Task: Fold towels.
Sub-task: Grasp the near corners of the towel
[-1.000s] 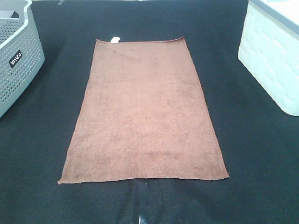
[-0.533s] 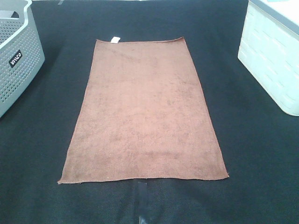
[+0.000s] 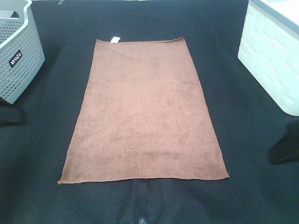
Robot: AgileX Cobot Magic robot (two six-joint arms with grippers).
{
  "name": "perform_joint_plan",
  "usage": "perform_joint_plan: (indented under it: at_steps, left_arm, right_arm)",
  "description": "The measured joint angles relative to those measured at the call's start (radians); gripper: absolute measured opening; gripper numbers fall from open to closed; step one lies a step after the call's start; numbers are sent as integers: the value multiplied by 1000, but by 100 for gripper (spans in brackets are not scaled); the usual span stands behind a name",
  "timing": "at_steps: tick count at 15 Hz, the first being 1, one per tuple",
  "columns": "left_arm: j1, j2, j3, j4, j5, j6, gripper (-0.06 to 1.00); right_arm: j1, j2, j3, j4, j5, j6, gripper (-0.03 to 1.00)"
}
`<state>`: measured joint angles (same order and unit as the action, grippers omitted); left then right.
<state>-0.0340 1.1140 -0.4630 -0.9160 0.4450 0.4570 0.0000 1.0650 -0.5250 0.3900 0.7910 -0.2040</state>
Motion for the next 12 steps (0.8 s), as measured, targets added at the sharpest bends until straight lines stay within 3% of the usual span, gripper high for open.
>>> perform_joint_plan:
  at_steps: [1,2,6,8,9,10,12]
  left_arm:
    - [0,109,0,-102,2,110,76]
    - [0,109,0,-102,2,110,76]
    - [0,351,0,-361,36,422,76]
    - [0,482,-2,-551,82,618,76]
    - [0,508,-2,-589,94,659,76]
    - [0,578,-4,-671,123,756,76]
    - [0,662,-23,-731,141,824,76]
  right_arm:
    - [0,100,0,85,-38,-79,75]
    - [0,100,0,85,-38,-79,75]
    - [0,315,-1,277,-136,-279,75]
    - [0,428,-1,411,-173,-413,75]
    - [0,450,-1,445,-178,-435,75]
    - [0,515,-2,546,-201,-526,75]
    - [0,584,-3,663,-215,-642,75]
